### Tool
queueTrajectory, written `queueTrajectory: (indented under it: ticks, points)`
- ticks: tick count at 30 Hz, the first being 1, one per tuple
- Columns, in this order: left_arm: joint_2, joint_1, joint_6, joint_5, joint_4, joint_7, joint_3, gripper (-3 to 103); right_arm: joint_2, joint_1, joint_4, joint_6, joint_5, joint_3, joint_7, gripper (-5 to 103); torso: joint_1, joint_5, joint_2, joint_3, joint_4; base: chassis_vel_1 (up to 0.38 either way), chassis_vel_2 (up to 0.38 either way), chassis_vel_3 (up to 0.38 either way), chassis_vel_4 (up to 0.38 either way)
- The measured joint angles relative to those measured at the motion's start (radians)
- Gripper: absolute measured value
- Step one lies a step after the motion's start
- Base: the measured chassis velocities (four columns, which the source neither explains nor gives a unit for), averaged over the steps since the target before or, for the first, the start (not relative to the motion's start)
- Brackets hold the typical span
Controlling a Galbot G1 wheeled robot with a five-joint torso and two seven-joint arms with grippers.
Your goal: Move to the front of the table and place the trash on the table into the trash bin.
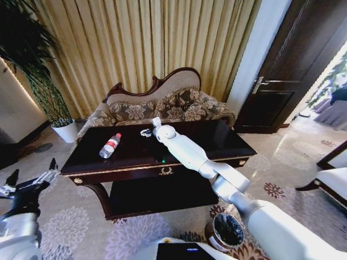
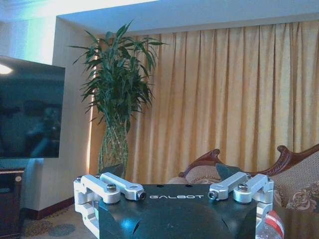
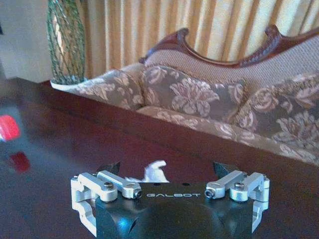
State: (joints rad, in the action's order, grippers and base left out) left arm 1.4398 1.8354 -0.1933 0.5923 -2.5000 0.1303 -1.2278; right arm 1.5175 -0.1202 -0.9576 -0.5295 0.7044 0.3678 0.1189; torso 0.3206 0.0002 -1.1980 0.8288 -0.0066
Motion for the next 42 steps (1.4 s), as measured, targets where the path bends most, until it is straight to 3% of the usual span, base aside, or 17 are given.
queueTrajectory:
  ticks: [16, 21, 22, 24, 25, 28, 32, 33, 35, 39, 42]
  points:
    - [0.008, 0.011, -0.001, -0.003, 0.000, 0.001, -0.002, 100, -0.028, -0.015, 0.019, 0.004, 0.007, -0.025, 0.000, 101, 0.000, -0.0001, 0.000, 0.000, 0.0003, 0.000, 0.000, 0.000, 0.000]
    - [0.008, 0.011, -0.001, -0.004, 0.000, 0.001, -0.001, 100, -0.050, -0.025, -0.006, 0.005, 0.013, -0.028, 0.000, 80, 0.000, -0.0001, 0.000, 0.000, 0.0001, 0.000, 0.000, 0.000, 0.000]
    - [0.008, 0.011, -0.001, -0.004, 0.000, 0.001, -0.001, 100, -0.050, -0.025, -0.006, 0.005, 0.013, -0.028, 0.000, 80, 0.000, -0.0001, 0.000, 0.000, 0.0001, 0.000, 0.000, 0.000, 0.000]
    - [0.011, 0.012, -0.001, -0.004, 0.000, 0.001, -0.001, 100, -0.059, -0.031, -0.017, 0.005, 0.018, -0.028, 0.000, 69, 0.000, -0.0001, 0.000, 0.000, 0.0001, 0.000, 0.000, 0.000, 0.000]
    - [0.011, 0.012, -0.001, -0.004, 0.000, 0.001, -0.001, 100, -0.059, -0.031, -0.017, 0.005, 0.018, -0.028, 0.000, 69, 0.000, -0.0001, 0.000, 0.000, 0.0001, 0.000, 0.000, 0.000, 0.000]
    - [0.014, 0.012, -0.001, -0.004, 0.000, 0.001, 0.000, 100, -0.069, -0.038, -0.027, 0.005, 0.022, -0.028, 0.000, 52, 0.000, -0.0001, 0.000, 0.000, 0.0002, 0.000, 0.000, 0.000, 0.000]
    - [0.014, 0.012, -0.001, -0.004, 0.000, 0.000, 0.000, 100, -0.076, -0.040, -0.037, 0.004, 0.027, -0.025, 0.000, 47, 0.000, -0.0001, 0.000, 0.000, 0.0000, 0.000, 0.000, 0.000, 0.000]
    - [0.016, 0.011, -0.001, -0.004, 0.000, -0.001, 0.002, 100, -0.081, -0.040, -0.044, 0.002, 0.031, -0.023, 0.000, 36, 0.000, -0.0001, 0.000, 0.000, 0.0001, 0.000, 0.000, 0.000, 0.000]
    - [0.017, 0.011, -0.001, -0.004, 0.000, -0.001, 0.002, 100, -0.085, -0.040, -0.049, -0.001, 0.036, -0.022, 0.000, 36, 0.000, -0.0001, 0.000, 0.000, 0.0001, 0.000, 0.000, 0.000, 0.000]
    - [0.016, 0.011, -0.001, -0.004, 0.000, -0.004, 0.001, 100, -0.098, -0.029, -0.061, -0.011, 0.047, -0.019, 0.000, 18, 0.000, -0.0002, 0.000, 0.000, 0.0001, 0.000, 0.000, 0.000, 0.000]
    - [0.014, 0.011, -0.001, -0.004, 0.000, -0.004, 0.000, 100, -0.108, -0.025, -0.072, -0.016, 0.052, -0.018, 0.000, 27, 0.000, -0.0001, 0.000, 0.000, 0.0001, 0.000, 0.000, 0.000, 0.000]
